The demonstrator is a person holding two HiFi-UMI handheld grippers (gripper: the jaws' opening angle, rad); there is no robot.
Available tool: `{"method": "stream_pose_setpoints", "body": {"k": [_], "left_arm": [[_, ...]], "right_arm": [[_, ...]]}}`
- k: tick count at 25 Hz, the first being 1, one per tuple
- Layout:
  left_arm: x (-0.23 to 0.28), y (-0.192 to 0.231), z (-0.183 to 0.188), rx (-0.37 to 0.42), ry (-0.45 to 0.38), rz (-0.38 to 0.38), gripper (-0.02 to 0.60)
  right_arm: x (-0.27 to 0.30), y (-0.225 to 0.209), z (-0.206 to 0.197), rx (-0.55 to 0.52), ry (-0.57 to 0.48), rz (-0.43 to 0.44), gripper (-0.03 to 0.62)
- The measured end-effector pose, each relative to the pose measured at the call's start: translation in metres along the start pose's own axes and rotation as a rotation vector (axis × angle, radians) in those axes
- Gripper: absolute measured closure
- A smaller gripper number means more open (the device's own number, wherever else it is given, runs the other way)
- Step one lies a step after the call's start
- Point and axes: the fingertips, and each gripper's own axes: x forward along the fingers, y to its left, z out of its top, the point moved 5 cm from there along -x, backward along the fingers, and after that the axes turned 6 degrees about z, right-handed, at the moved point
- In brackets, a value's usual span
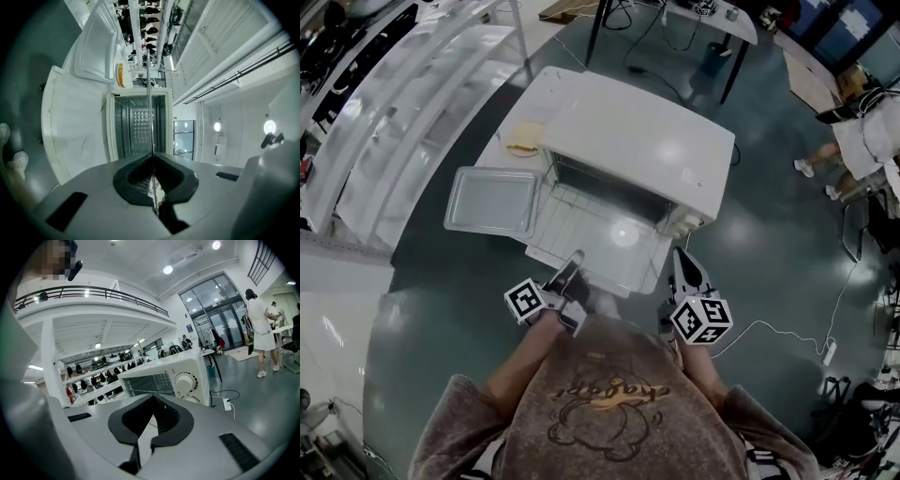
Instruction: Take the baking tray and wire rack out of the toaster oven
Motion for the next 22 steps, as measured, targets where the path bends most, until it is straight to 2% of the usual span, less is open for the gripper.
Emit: {"method": "stream_pose_setpoints", "body": {"k": [5,9,22], "left_arm": [[-0.023,-0.005,0.005,-0.017,-0.048,-0.005,0.581],[-0.043,-0.006,0.018,0.001,-0.106,0.004,0.581],[-0.107,-0.004,0.078,0.012,-0.374,0.030,0.581]], "right_arm": [[0.009,0.010,-0.001,-0.013,0.026,0.044,0.595],[0.019,0.021,-0.004,-0.017,0.045,0.085,0.595],[0.065,0.085,-0.021,-0.038,0.119,0.290,0.595]]}}
